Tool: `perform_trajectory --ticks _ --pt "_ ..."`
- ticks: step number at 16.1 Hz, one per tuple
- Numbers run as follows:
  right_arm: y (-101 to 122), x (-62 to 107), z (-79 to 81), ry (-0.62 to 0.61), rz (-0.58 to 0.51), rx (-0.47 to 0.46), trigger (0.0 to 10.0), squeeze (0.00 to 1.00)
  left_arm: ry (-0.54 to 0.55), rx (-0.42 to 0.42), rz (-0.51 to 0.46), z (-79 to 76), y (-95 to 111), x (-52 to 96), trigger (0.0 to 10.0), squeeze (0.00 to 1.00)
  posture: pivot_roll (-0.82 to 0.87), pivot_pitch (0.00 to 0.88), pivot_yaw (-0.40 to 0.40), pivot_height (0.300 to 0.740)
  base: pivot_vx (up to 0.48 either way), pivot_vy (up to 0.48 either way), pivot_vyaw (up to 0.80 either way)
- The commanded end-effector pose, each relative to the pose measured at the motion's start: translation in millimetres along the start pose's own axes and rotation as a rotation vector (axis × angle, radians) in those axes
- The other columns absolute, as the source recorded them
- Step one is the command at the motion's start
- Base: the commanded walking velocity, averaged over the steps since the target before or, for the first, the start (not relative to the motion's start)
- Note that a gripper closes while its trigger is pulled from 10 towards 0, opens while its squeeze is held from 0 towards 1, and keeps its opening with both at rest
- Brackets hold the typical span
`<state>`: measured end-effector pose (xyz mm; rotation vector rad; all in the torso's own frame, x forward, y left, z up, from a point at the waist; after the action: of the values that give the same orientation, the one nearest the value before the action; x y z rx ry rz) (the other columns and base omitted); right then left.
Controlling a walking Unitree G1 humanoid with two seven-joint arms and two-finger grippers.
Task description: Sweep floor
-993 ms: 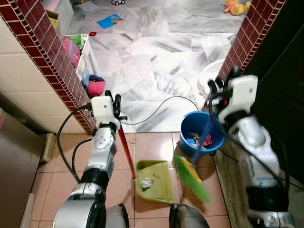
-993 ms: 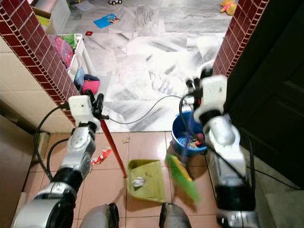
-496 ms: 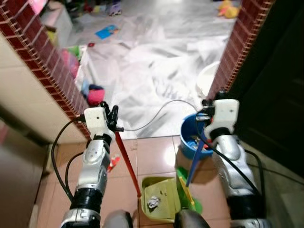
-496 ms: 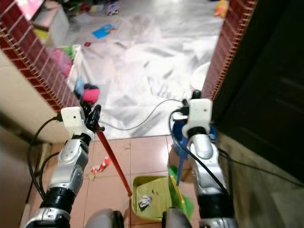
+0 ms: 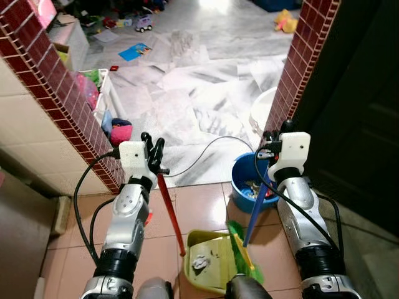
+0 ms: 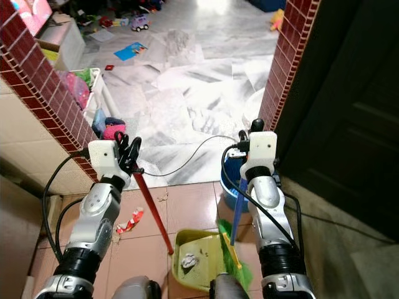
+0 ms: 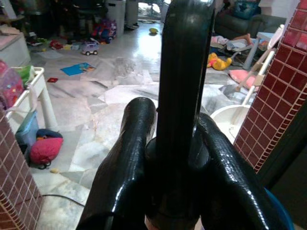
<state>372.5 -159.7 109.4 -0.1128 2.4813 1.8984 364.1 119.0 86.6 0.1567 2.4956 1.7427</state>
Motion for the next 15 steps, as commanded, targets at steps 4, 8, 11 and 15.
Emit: perform_trajectory --ticks 4,8,11,15 --pt "-4 -0.2 12.9 0.053 -0.003 0.005 10.0 0.0 -0.006 0.027 -0.048 -6.1 10 6.5 10.0 0.0 -0.04 0.0 0.021 0.74 0.0 0.06 -0.6" --pt "-6 0.8 12.3 0.058 -0.005 0.016 10.0 0.0 -0.01 0.03 -0.032 -7.8 5 12.0 10.0 0.0 -0.04 0.0 0.023 0.74 0.0 0.48 -0.8" --pt "-6 0.8 12.3 0.058 -0.005 0.016 10.0 0.0 -0.01 0.03 -0.032 -7.8 5 12.0 10.0 0.0 -0.04 0.0 0.023 0.74 0.0 0.48 -0.8" --pt "-6 0.8 12.3 0.058 -0.005 0.016 10.0 0.0 -0.01 0.03 -0.032 -7.8 5 12.0 10.0 0.0 -0.04 0.0 0.023 0.74 0.0 0.48 -0.8"
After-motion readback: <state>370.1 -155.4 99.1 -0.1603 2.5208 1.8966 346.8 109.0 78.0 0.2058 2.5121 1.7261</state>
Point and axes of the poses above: a point about 5 cm out from each wrist's last joint towards the gripper, its own x axis pointing back from the gripper into the wrist, its own y axis along the axis of the wrist's last joint, z = x × y, the point moved 6 cm from there along -x, pointing out of the wrist towards the gripper, and after that the axes turned 12 degrees about x, right-handed, at the moved point
